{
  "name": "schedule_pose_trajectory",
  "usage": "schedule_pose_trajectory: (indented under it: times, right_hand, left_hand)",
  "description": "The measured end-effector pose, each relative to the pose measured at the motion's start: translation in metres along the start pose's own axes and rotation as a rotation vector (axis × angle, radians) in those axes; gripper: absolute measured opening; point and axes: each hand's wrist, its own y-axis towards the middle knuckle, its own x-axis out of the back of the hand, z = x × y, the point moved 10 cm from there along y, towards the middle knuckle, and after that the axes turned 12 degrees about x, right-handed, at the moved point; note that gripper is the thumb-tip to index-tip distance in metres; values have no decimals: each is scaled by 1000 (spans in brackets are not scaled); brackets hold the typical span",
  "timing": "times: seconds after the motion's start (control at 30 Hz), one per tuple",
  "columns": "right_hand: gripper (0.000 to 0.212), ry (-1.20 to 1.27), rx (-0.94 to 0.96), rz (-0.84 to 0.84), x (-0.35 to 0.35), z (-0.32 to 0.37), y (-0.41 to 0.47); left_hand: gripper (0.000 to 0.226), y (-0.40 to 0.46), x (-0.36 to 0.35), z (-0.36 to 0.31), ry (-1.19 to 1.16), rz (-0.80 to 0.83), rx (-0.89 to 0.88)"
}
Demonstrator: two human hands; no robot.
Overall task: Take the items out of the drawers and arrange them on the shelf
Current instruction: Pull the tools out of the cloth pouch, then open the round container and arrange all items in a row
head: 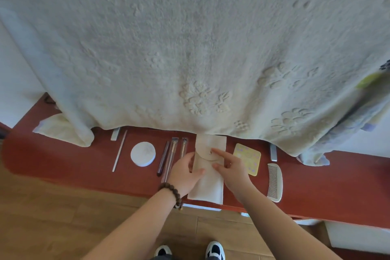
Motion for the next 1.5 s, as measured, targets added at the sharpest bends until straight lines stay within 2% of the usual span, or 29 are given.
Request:
schedule_pose_trajectory:
  times: [0.1, 0.27, 0.5, 0.57, 0.67, 0.77, 0.87, 1.23, 1.3, 1.4, 1.5]
  right_hand:
    - [45, -54, -63, -47, 4, -21, 8]
    - [45, -277, -7, -56, 2, -33, 14]
    - [57, -948, 192, 110, -34, -24, -9]
    - [59, -1043, 170, 100, -35, -27, -15]
    - [62, -1102, 157, 78, -30, -28, -17]
    - [60, -1147, 274, 230, -52, -29, -21]
    - [65, -1120, 286, 325, -65, -42, -27]
    - [65, -1172, 188, 248, -59, -38, -24]
    - [63, -1117, 251, 218, -80, -17, -19]
    - [60, -1038, 380, 298, -132, 6, -13]
    - [60, -1029, 373, 373, -168, 5, -7]
  left_hand:
    - [57, 1, 8, 9, 245, -97, -34]
    - [51, -2, 18, 19, 384, -180, -139]
    - [49, -2, 34, 29, 426, -239, -157]
    - [49, -2, 36, 32, 413, -234, -152]
    - [48, -3, 38, 34, 419, -235, -163]
    - [47, -3, 38, 37, 435, -233, -175]
    - [45, -6, 37, 40, 463, -230, -191]
    - [45, -13, 54, 59, 520, -229, -196]
    - [45, -15, 61, 65, 530, -239, -193]
    - [46, -18, 73, 74, 536, -252, -180]
    - [46, -22, 88, 81, 541, -268, -176]
